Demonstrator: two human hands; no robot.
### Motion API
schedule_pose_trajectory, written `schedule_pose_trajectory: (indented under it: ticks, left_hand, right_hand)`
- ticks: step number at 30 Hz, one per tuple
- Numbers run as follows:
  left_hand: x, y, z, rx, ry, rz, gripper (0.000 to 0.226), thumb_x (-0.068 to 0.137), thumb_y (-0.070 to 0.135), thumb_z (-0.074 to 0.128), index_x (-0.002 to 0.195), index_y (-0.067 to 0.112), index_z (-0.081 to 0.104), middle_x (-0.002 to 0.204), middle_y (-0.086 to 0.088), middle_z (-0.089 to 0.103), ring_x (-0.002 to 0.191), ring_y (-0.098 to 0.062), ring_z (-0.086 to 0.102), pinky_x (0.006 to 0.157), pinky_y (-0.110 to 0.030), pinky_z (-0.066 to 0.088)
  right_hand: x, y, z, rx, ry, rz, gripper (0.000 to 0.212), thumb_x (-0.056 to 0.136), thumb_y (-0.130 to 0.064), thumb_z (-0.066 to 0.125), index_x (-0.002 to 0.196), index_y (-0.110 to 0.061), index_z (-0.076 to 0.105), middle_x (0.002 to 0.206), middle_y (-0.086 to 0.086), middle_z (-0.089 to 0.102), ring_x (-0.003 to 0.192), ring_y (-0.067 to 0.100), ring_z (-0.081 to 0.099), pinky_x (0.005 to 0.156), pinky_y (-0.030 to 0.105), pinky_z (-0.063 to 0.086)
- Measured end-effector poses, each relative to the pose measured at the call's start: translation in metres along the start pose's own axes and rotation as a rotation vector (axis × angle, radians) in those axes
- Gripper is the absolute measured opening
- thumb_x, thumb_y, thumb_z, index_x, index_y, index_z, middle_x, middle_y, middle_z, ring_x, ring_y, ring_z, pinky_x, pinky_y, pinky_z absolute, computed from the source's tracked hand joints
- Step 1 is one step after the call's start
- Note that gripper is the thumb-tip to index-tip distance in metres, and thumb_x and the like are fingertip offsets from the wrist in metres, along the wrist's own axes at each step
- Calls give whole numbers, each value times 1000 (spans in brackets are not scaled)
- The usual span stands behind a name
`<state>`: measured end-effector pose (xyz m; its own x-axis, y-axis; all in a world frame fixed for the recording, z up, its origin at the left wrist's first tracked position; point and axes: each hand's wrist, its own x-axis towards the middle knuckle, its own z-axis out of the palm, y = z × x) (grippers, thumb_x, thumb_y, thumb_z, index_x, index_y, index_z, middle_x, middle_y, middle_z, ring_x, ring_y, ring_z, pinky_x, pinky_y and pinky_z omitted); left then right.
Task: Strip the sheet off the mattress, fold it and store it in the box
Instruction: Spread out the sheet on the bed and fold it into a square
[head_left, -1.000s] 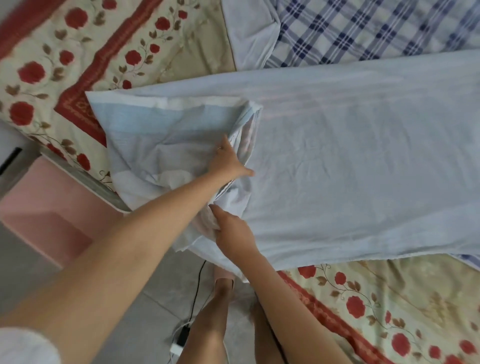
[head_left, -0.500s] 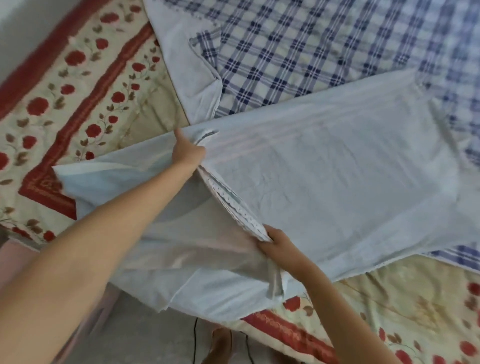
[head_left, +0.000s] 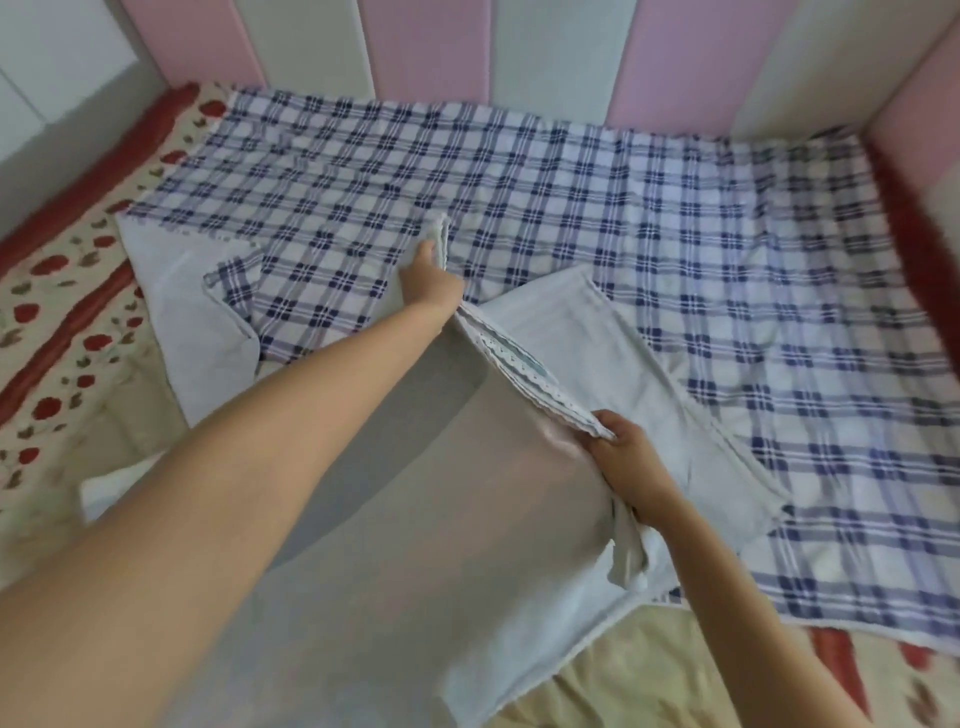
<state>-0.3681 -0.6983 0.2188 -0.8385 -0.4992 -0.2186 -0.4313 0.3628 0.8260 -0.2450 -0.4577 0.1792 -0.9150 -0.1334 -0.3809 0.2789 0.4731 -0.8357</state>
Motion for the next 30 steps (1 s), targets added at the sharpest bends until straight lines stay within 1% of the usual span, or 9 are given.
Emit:
schedule_pose_trajectory:
  ticks: [6,10,14,19,23,25,27,28,30]
  left_hand:
    - [32,7,143,35,-36,7,57,85,-11,43,134,17,48,140,-8,42,119,-25,51,94,-25,45]
    - [59,-17,226,57,-30,41,49,83,-8,42,126,12,53,132,-2,46,113,-21,51,90,-26,44]
    - [67,-39,282,133,-105,109,44,85,1,48,128,13,51,131,-9,50,116,-25,52,88,-25,42]
    - [68,-10,312,92,95,173,32,95,7,47,126,15,49,114,-3,46,90,-16,46,81,-22,38]
    - [79,17,339,48,102,181,24,95,13,48,119,15,47,121,-7,51,99,-24,55,82,-33,45]
    - [93,18,363,105,-9,159,35,95,21,48,128,15,40,120,-7,53,100,-27,56,82,-37,47]
    - [104,-1,384,228,-263,-7,60,93,43,46,142,15,27,134,-8,47,115,-30,50,94,-38,44]
    - [105,-17,390,377,-401,-64,70,91,53,42,147,15,21,146,-11,36,129,-30,40,104,-39,36]
    - [102,-56,401,665,-551,61,69,94,54,35,151,20,14,155,-11,17,142,-29,19,114,-39,17]
  right_hand:
    - [71,72,-72,-143,85,72,13,90,-9,52,92,-16,64,73,3,62,59,13,52,56,26,39]
    - [110,131,-93,-145,164,89,17,88,-3,51,87,-16,62,74,4,60,61,14,52,47,15,36]
    - [125,178,-109,-119,195,150,27,89,-2,49,81,-25,60,73,0,61,66,18,55,54,25,40]
    - [115,181,-128,-164,232,74,30,89,-5,52,74,-29,59,70,-4,61,59,9,54,50,21,37]
    - [131,174,-155,-119,334,48,21,88,-9,57,75,-24,63,65,-3,62,56,13,56,50,25,39]
    - [153,190,-172,-169,299,122,18,89,-14,58,75,-24,61,68,-3,61,63,16,59,54,30,42]
    - [170,220,-176,-262,203,275,6,90,-25,58,85,-24,59,79,0,62,76,22,59,63,32,43]
    - [173,235,-174,-300,152,353,10,90,-32,58,94,-22,59,87,2,63,80,22,58,66,32,43]
    - [179,265,-162,-318,140,435,26,91,-42,56,105,-21,57,96,3,63,82,21,55,70,32,43]
